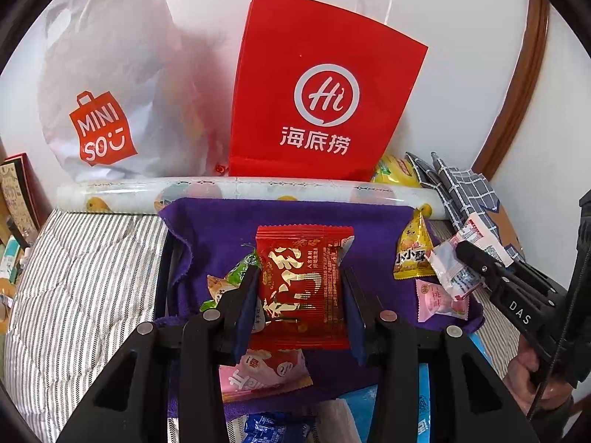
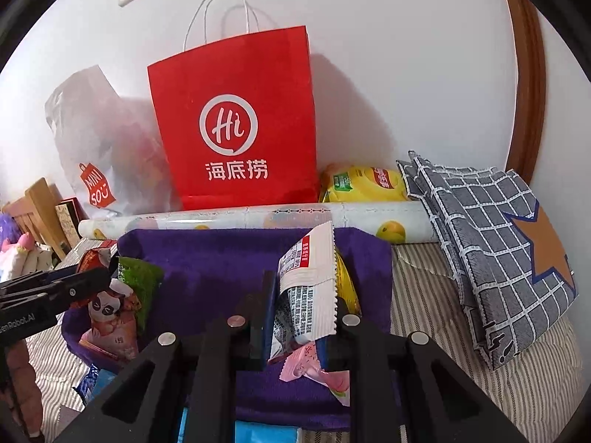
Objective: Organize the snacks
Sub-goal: 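Carry the red packet with the left tool while the right tool carries the white-silver packet over the towel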
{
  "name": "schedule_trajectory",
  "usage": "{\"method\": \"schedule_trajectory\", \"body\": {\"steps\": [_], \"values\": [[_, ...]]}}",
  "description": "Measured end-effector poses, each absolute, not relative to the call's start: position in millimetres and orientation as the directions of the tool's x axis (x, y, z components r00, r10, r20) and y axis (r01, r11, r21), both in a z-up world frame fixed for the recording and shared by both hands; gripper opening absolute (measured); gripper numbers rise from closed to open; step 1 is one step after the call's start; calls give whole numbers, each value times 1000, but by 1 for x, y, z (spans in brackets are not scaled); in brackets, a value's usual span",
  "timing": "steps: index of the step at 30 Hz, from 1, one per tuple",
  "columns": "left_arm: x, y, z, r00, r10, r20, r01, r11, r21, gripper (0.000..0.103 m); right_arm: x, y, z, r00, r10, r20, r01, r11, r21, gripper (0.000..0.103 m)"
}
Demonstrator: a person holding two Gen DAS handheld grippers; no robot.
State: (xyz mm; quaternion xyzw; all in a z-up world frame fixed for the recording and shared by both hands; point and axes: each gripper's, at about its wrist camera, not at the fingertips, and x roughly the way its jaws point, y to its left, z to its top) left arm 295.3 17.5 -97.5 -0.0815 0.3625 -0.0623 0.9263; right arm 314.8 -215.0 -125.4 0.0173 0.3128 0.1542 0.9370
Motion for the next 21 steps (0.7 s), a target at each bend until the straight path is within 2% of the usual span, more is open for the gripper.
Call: {"method": "schedule_trajectory", "body": {"steps": [21], "values": [[300,11,-109,695,-181,-696,71,980,-184,43,320,-211,-136,729,273,-628,-268,958,105,18]]}}
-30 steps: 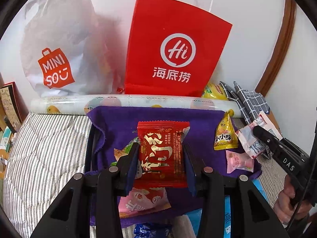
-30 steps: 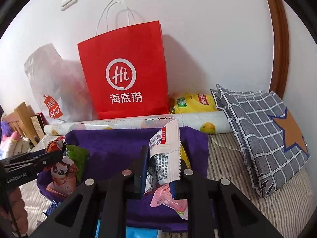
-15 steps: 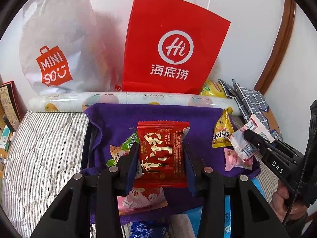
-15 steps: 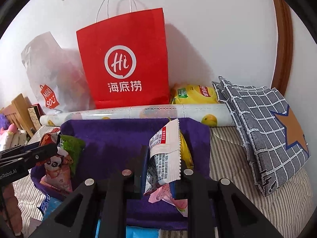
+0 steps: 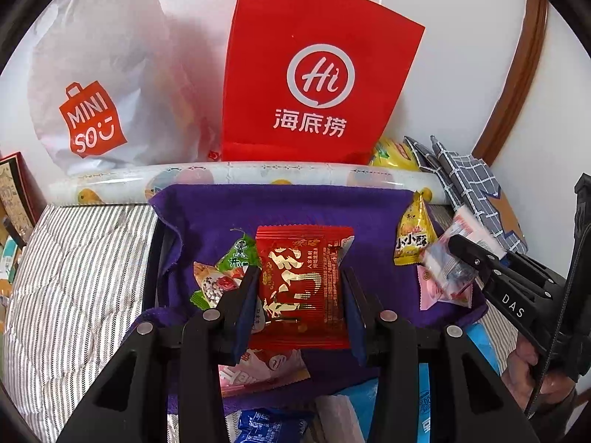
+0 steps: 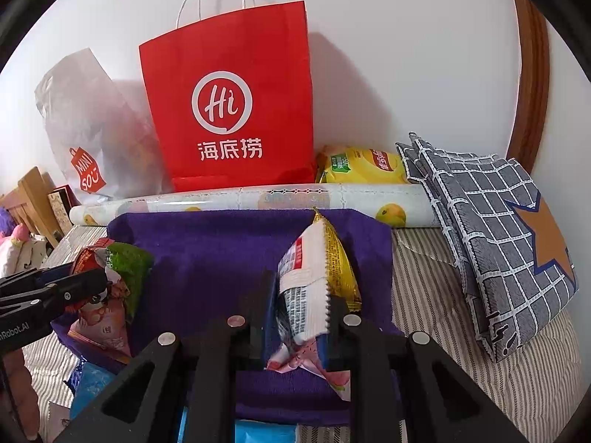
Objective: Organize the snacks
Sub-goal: 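Carry the red packet with the left tool while the right tool carries the white-silver packet over the towel, then open the left tool on the red packet while the right tool releases the white-silver packet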
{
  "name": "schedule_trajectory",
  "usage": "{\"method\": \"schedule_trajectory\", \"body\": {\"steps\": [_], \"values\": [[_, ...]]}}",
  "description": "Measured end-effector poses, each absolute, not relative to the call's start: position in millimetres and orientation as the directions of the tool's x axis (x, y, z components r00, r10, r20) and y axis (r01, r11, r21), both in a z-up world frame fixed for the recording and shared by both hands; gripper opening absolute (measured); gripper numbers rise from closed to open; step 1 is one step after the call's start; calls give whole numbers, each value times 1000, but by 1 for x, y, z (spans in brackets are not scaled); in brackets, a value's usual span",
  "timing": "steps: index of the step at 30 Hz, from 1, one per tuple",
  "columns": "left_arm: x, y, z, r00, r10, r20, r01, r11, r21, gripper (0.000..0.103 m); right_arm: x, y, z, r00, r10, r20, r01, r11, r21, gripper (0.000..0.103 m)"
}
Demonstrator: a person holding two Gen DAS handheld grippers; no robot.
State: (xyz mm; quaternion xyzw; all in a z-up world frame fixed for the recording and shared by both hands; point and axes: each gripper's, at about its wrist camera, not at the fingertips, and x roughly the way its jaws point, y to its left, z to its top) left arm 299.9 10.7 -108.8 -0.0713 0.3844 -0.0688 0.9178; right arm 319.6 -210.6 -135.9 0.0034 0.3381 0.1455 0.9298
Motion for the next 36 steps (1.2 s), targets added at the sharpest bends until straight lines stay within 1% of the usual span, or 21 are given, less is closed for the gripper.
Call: {"method": "schedule_trajectory", "body": {"steps": [7,24,27,36], "values": [[304,10,-115,674,-187,-715,73,980,-188,43,320,-209,-136,727,265,-634,-269,959,93,18],[306,7,-118,666,-170,-727,79,984,-158,43,322,-210,-137,719,260,-645,-256,961,102,18],[307,6,-120,660,-165,-733,79,985,-151,45,322,-212,-137,717,261,-646,-253,961,108,18],[309,4,-123,647,-154,-747,76,988,-138,48,322,-210,-137,716,255,-650,-254,962,97,18]]}}
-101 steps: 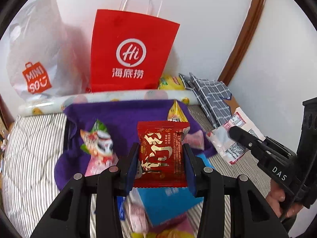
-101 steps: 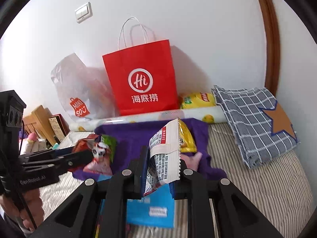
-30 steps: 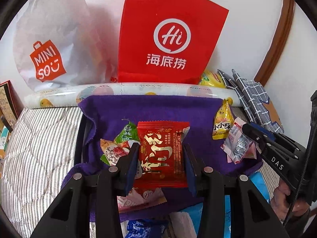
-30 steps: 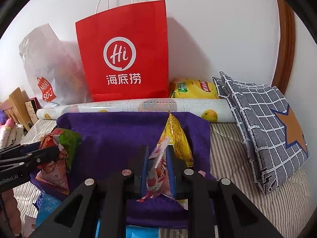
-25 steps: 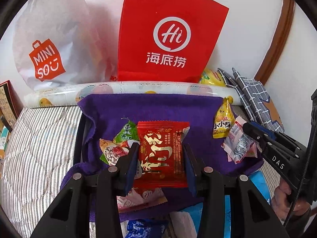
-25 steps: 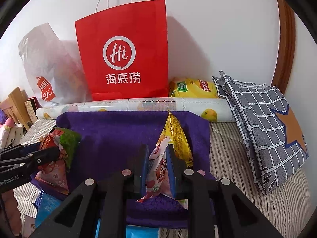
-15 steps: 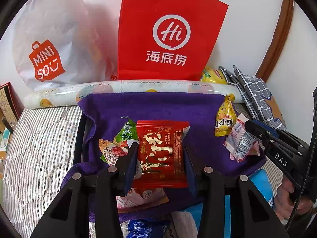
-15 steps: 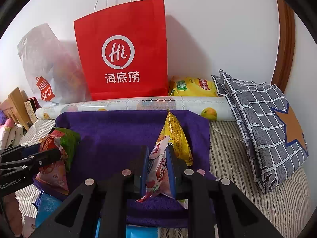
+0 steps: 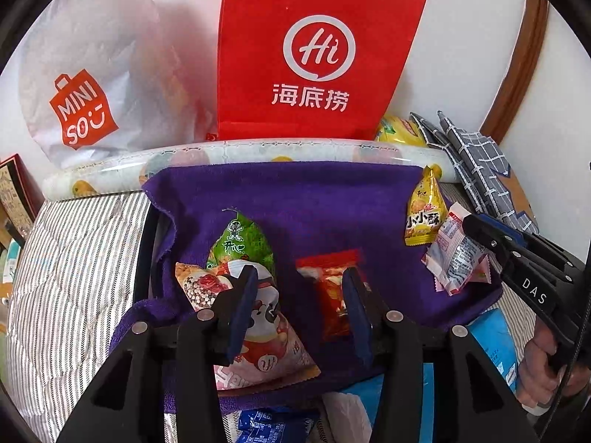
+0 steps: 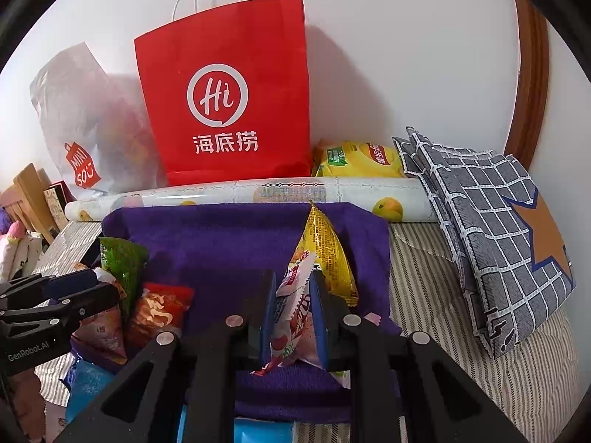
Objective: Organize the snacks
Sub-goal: 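Open the left tool on the red packet while the right tool releases the white-silver packet, then grasp the dark blue packet with the left tool while the right tool grasps the pink-yellow chips bag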
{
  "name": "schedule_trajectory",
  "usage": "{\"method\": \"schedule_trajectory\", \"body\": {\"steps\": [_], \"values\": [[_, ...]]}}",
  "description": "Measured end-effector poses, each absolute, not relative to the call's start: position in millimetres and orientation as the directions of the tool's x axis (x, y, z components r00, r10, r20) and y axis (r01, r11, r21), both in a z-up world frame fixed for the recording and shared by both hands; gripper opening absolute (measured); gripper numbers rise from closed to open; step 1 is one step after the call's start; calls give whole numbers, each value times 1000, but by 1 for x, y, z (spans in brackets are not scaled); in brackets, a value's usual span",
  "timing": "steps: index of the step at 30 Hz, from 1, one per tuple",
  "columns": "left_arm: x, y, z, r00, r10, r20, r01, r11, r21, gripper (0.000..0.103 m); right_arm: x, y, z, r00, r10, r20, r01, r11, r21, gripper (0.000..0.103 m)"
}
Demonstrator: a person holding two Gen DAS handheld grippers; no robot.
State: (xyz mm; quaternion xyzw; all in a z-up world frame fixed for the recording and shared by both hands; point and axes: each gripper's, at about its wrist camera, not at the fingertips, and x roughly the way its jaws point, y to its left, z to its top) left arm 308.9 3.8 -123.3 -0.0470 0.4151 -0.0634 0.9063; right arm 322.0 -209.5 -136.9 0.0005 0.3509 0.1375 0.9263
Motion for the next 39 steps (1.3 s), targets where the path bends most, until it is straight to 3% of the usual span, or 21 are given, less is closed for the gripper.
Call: {"method": "schedule_trajectory", "body": {"steps": [5,9,13,18,21,34,39], "values": [[309,4,-124,645,-156,-748,76,987,-139,49,322,-209,-137,715,255,-651,-254,962,98,19],[309,4,-123,643,-160,-749,79,987,-143,54,322,-209,-138,714,252,-653,-252,963,96,27],[308,3,-120,647,-163,-744,79,986,-147,57,321,-212,-135,724,257,-640,-249,963,104,29],[307,7,-114,660,-179,-730,78,982,-170,61,310,-223,-119,785,279,-553,-245,960,137,57],[305,9,-111,670,-183,-719,74,981,-181,64,303,-227,-108,815,273,-512,-246,962,120,60],[298,12,-97,698,-176,-694,60,980,-188,69,291,-234,-91,822,283,-494,-248,959,138,61],[290,14,-84,724,-165,-670,59,982,-178,69,267,-238,-90,773,293,-562,-223,956,192,61]]}}
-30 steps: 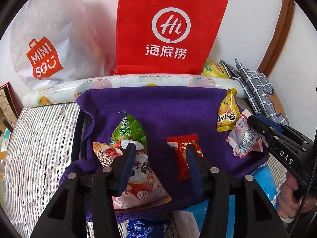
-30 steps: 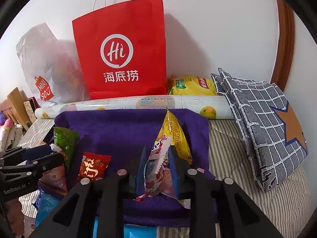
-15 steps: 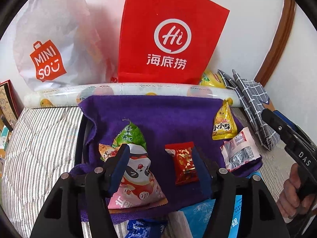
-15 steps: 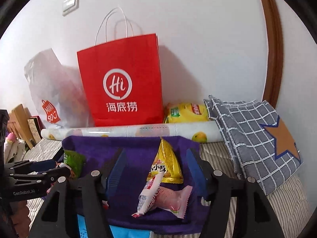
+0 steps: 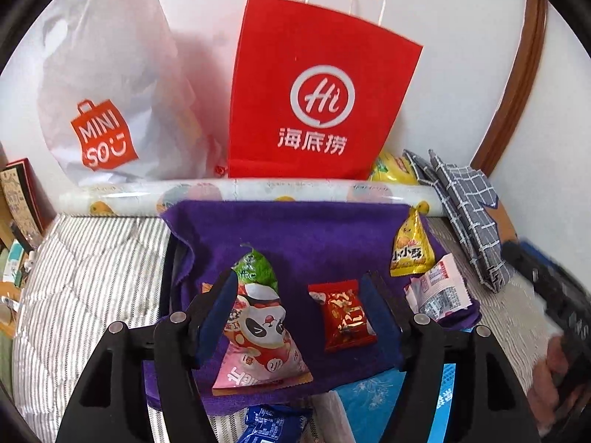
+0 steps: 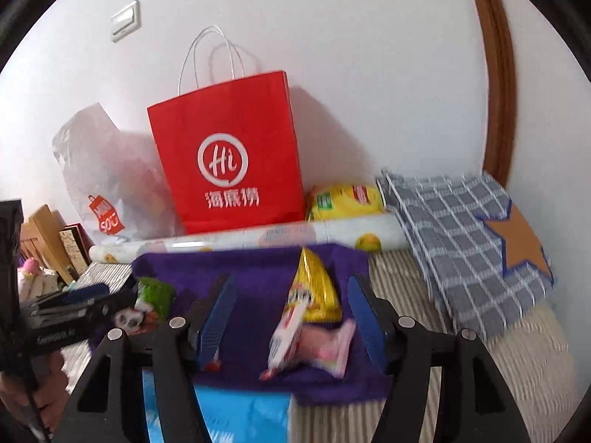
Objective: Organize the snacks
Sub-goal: 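Grasp the dark blue packet with the left tool while the right tool grasps the pink-yellow chips bag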
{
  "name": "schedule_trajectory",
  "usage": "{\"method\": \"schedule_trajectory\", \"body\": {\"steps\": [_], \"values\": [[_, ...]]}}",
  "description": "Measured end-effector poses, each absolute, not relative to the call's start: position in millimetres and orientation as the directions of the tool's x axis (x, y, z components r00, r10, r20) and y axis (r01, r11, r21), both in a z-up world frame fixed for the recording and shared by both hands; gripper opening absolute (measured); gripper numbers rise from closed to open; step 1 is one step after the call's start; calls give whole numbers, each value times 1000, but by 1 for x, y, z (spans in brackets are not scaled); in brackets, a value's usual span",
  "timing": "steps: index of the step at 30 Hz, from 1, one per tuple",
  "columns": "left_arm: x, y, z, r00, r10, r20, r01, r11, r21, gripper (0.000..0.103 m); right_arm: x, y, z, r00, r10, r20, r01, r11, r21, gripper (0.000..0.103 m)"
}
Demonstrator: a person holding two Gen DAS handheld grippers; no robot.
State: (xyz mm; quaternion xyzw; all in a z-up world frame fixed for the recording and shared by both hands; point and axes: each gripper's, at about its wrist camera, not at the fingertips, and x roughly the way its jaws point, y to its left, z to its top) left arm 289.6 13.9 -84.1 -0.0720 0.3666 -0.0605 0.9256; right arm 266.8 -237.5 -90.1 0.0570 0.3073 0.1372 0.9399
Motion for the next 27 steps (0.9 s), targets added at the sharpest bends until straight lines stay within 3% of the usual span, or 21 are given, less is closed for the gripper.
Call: {"method": "schedule_trajectory", "body": {"steps": [7,15,21,27], "values": [[280,14,-67,725,-173,-667,66,981,-183,69,193,-226,-95,718,291,-632,-248,956,158,61],[243,27,-68,709,-159,-687,76,986,-150,69,132,-189,-102,634,359,-684,-293,931,217,80],[206,53,-81,679,-61,-731,52,998,-34,69,126,-153,-121,546,411,-730,-325,907,267,80],[180,82,-86,671,-71,-738,34,997,-64,70,134,-120,-150,495,342,-799,-324,926,196,80]]}}
